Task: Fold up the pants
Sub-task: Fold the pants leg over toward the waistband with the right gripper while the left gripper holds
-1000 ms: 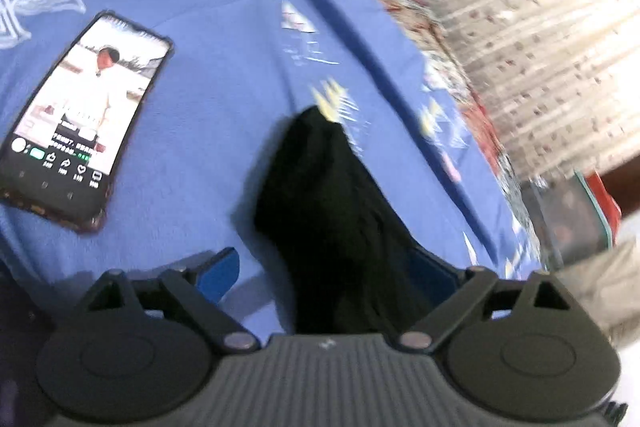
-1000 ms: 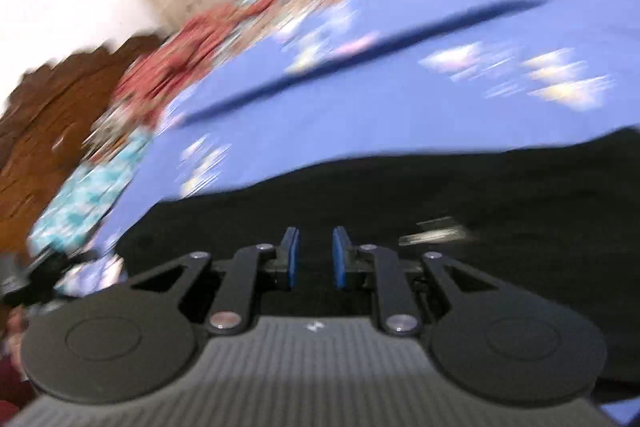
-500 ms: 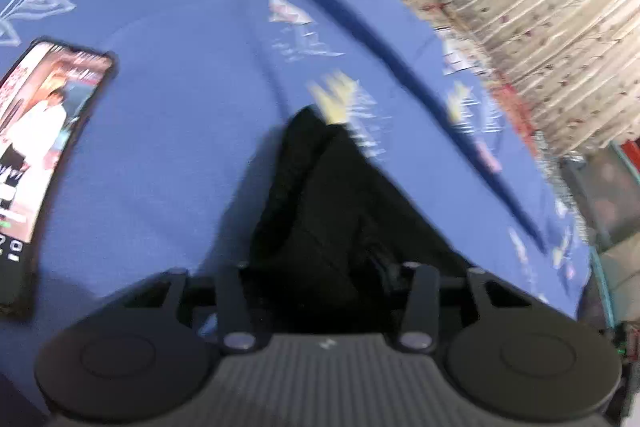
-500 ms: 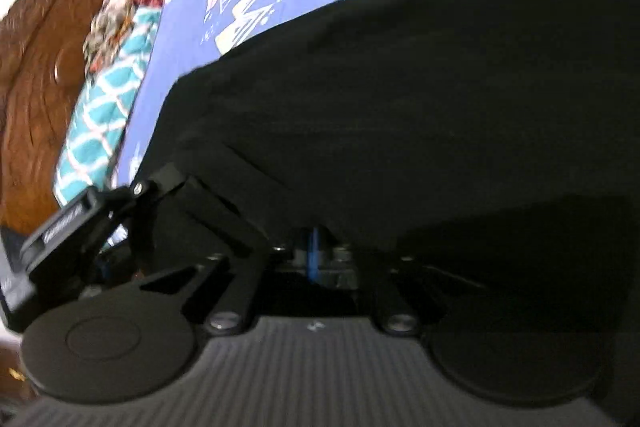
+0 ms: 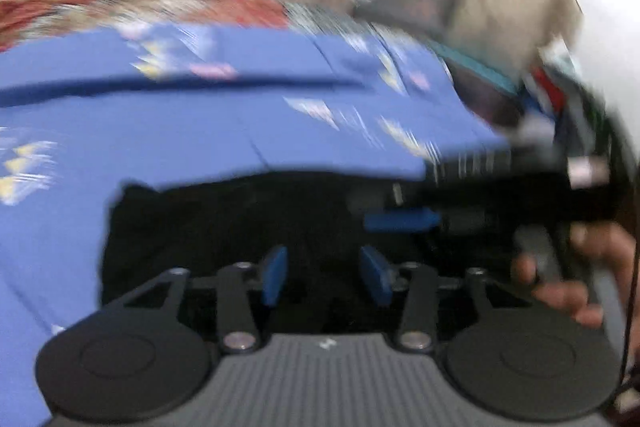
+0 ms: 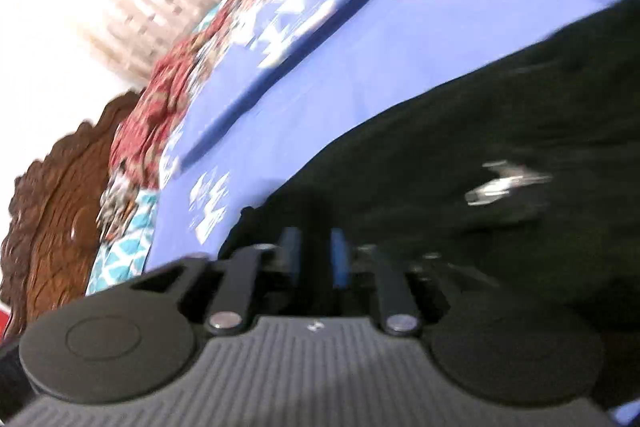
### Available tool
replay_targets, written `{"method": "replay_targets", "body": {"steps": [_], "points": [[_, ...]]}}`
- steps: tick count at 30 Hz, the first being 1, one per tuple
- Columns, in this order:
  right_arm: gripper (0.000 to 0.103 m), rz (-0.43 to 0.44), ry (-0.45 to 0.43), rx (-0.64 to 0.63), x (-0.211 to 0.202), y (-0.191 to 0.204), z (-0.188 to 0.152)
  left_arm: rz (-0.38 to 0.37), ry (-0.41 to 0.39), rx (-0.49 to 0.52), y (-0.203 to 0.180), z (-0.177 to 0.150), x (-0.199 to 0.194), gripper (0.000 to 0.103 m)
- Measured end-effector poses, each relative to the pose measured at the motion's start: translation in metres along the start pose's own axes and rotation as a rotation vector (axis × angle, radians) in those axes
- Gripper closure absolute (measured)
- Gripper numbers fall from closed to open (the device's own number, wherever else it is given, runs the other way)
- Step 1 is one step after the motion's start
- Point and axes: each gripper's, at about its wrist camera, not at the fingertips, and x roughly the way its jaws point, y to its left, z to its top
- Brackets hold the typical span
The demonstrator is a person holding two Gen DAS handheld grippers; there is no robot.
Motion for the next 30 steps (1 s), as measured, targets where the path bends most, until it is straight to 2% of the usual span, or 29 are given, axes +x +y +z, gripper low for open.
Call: {"method": "replay_targets", "body": {"steps": [2,4,6,9,13,14,15,16,17,21,24,27,28,29,30], "points": [[0.047,-0.001,-0.008,0.039,-0.005,-0.012,-0.005,-0.019,0.021,0.011,-0.006,-0.001,0.0,0.05],[0.043,0.032,0.014,0.062,-0.002,-0.015,-0.01,-0.056,-0.012,-0.018,0.001,0.002,-0.018,0.038],[0.028,0.051,0.03,0.053,0.003,-0.013,-0.011,-0.059,-0.077,-0.083,0.02,0.008,-0.045,0.026],[0.023,0.06,0.072,0.018,0.009,-0.006,-0.005,0.006,-0.16,-0.242,0.059,0.007,-0.084,0.025],[0.023,0.072,0.17,-0.034,0.034,0.007,-0.004,0.122,-0.163,-0.441,0.108,-0.002,-0.108,0.027],[0.027,0.075,0.199,-0.048,0.042,0.011,-0.005,0.143,-0.161,-0.483,0.118,-0.007,-0.111,0.028],[0.053,0.054,0.208,-0.078,0.045,0.018,-0.007,0.154,-0.159,-0.525,0.125,-0.012,-0.113,0.028],[0.066,0.027,0.21,-0.121,0.043,0.024,-0.007,0.153,-0.158,-0.553,0.129,-0.014,-0.112,0.028],[0.091,0.022,0.206,-0.17,0.04,0.03,-0.007,0.148,-0.156,-0.58,0.132,-0.017,-0.11,0.028],[0.092,0.067,0.025,-0.238,-0.013,0.039,0.003,0.111,-0.127,-0.551,0.12,-0.012,-0.094,0.028],[0.092,-0.009,-0.081,-0.345,-0.048,0.033,-0.001,0.056,-0.097,-0.474,0.1,-0.003,-0.076,0.028],[0.091,-0.132,-0.097,-0.353,-0.057,0.011,-0.012,0.025,-0.063,-0.403,0.078,0.007,-0.047,0.03],[0.088,-0.207,-0.076,-0.369,-0.054,0.001,-0.017,0.015,-0.04,-0.39,0.073,0.01,-0.035,0.032],[0.086,-0.248,-0.046,-0.358,-0.049,-0.006,-0.02,0.002,-0.017,-0.382,0.069,0.011,-0.024,0.033],[0.086,-0.245,-0.031,-0.336,-0.05,-0.012,-0.021,-0.004,0.019,-0.364,0.063,0.012,-0.012,0.036]]}}
